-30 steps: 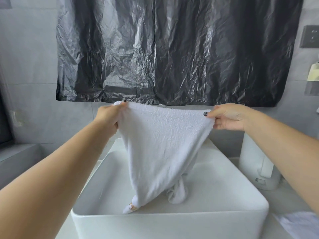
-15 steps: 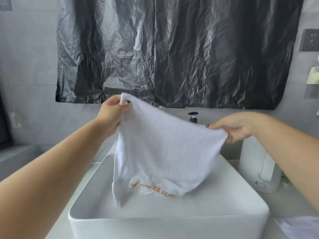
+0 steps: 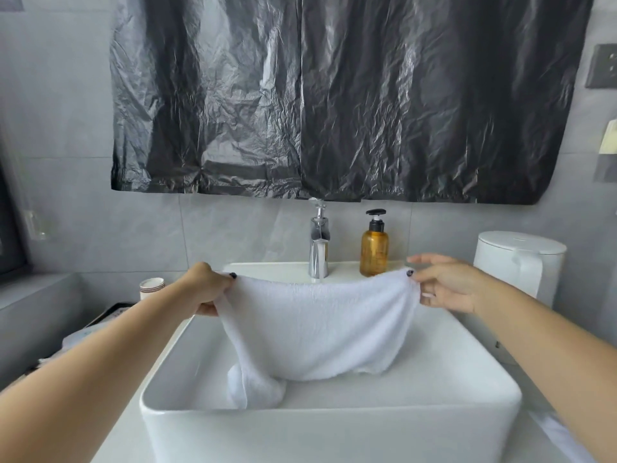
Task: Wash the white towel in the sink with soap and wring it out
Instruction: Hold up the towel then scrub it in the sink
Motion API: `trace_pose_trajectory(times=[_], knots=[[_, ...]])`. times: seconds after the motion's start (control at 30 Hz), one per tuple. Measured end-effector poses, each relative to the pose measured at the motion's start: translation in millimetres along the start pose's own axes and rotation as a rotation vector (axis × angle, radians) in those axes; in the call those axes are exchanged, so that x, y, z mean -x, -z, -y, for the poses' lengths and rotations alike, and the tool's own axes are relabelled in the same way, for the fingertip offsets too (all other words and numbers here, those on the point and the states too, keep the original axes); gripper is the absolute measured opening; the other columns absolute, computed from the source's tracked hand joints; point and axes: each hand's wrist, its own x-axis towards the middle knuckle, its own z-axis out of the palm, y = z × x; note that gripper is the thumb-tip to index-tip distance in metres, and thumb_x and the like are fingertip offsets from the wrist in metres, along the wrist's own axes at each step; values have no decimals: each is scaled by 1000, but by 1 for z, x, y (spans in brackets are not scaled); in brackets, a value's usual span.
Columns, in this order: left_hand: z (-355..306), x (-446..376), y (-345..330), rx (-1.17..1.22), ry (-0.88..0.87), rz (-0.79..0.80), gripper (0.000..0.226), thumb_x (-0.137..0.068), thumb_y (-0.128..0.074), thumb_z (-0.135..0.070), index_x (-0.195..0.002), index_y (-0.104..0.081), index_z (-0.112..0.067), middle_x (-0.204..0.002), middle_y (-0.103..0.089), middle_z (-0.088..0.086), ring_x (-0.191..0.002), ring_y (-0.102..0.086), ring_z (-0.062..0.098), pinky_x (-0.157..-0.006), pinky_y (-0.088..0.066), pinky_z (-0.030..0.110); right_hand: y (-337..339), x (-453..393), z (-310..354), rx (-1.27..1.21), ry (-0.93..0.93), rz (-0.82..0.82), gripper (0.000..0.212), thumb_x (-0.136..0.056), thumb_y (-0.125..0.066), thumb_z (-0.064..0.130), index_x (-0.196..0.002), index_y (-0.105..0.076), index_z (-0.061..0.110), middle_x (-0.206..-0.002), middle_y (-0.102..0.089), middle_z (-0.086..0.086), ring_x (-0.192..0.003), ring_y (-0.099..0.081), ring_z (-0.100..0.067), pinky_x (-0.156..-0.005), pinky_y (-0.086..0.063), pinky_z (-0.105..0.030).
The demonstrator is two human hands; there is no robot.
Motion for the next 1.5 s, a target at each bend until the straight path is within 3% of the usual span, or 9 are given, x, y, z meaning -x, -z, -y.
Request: trace_pose_trajectory(times=[0.23, 0.37, 0.5, 0.6, 0.83, 1.0, 1.13, 1.33, 1.5], knots=[[-28, 0, 21, 426, 17, -30, 35, -79, -81, -4, -107, -62, 1, -94, -65, 17, -67, -60, 22, -58, -52, 31, -30, -8, 62, -79, 239, -236, 42, -82, -52, -22, -104, -69, 9, -91, -64, -13, -73, -62, -19, -60, -48, -28], [-54, 11, 28, 606, -185, -56, 43, -78, -76, 9, -117, -64, -7, -99, -66, 13, -79, -63, 19, -68, -49, 23, -31, -14, 87, -77, 229, -292, 47, -79, -52, -25, -105, -70, 11, -97, -63, -11, -80, -62, -18, -57, -49, -26], [-73, 16, 36, 315, -453, -126, 58, -72, -84, 3, -125, -68, -14, -118, -67, 8, -110, -63, 19, -92, -46, 22, -24, -13, 111, 146, 292, -405, 46, -71, -59, -26, -85, -75, 15, -111, -67, -7, -103, -61, -20, -85, -54, -27], [-87, 22, 43, 166, -590, -160, 59, -69, -86, 1, -124, -69, -12, -109, -70, 4, -91, -65, 10, -82, -50, 19, -16, -3, 128, 334, 326, -441, 45, -70, -63, -24, -80, -75, 18, -112, -68, -5, -110, -58, -20, -99, -47, -28], [-108, 27, 44, -77, -746, -426, 40, -70, -90, -20, -108, -77, -16, -88, -69, 2, -79, -59, 12, -76, -43, 23, -8, 31, 151, 652, 393, -384, 38, -78, -63, -20, -105, -74, 5, -106, -63, -9, -102, -57, -21, -86, -48, -28], [-117, 28, 48, -114, -738, -511, 33, -70, -90, -28, -96, -79, -12, -87, -70, 7, -88, -64, 20, -81, -51, 29, -2, 40, 152, 1065, 577, -481, 16, -84, -70, 7, -98, -77, 11, -91, -66, -5, -91, -59, -23, -76, -45, -30], [-120, 25, 56, -295, -635, -465, 23, -75, -85, -33, -86, -74, -17, -94, -61, 6, -92, -56, 24, -77, -47, 33, -4, 40, 156, 1213, 666, -497, 13, -86, -63, 9, -82, -76, 11, -70, -62, 1, -79, -58, -25, -66, -45, -30], [-114, 7, 40, -309, -450, -269, 24, -98, -58, -26, -82, -58, -9, -62, -72, 11, -46, -67, 10, -53, -47, 25, -23, 18, 150, 995, 562, -504, 16, -88, -55, 4, -81, -69, 1, -71, -72, -17, -53, -70, -23, -66, -58, -36], [-111, -10, 26, 69, -628, -442, 18, -97, -58, -26, -99, -51, -9, -88, -72, 7, -71, -72, 13, -75, -59, 45, -28, 7, 155, 739, 720, -628, 9, -82, -63, -7, -73, -66, -5, -76, -68, -16, -71, -71, -31, -69, -61, -41]])
